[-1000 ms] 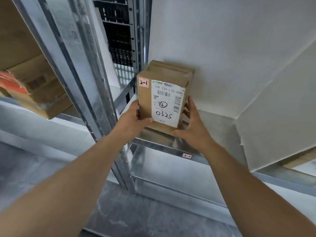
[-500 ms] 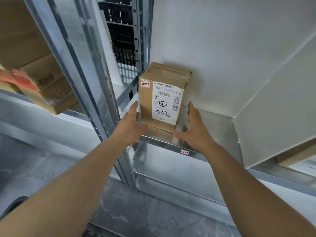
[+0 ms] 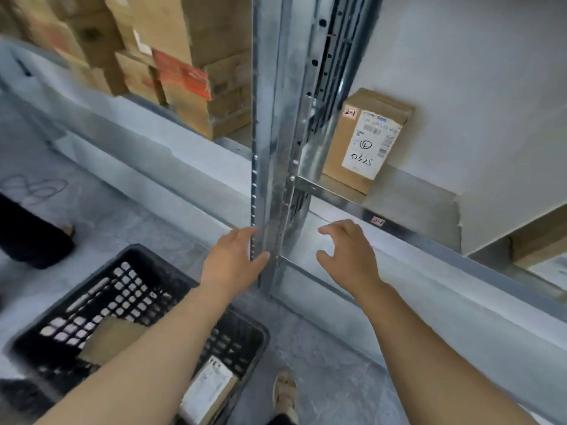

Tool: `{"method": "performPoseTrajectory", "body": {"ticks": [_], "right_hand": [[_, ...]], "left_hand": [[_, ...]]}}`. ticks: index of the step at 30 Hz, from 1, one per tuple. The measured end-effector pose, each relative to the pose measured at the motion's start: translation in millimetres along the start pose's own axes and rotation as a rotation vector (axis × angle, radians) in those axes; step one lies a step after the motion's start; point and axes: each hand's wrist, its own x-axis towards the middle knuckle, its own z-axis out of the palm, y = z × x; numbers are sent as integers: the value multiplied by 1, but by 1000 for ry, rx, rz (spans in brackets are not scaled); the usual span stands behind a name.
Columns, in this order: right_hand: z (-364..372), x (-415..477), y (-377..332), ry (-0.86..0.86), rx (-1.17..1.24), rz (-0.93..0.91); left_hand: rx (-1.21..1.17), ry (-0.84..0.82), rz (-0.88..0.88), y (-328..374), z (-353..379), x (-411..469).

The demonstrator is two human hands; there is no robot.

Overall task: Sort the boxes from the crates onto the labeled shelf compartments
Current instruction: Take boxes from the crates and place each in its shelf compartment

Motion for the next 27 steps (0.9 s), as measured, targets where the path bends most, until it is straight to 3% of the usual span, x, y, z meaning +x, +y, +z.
{"method": "performPoseTrajectory", "body": {"ticks": [15,27], "right_hand": [[105,-29,-131,-354,-171,-434],[242,-26,-104,-755,-271,-587]], "left_hand": [[60,30,-428,-153,-2,-126],[-90,-111,-864,-223,81,-164]]}}
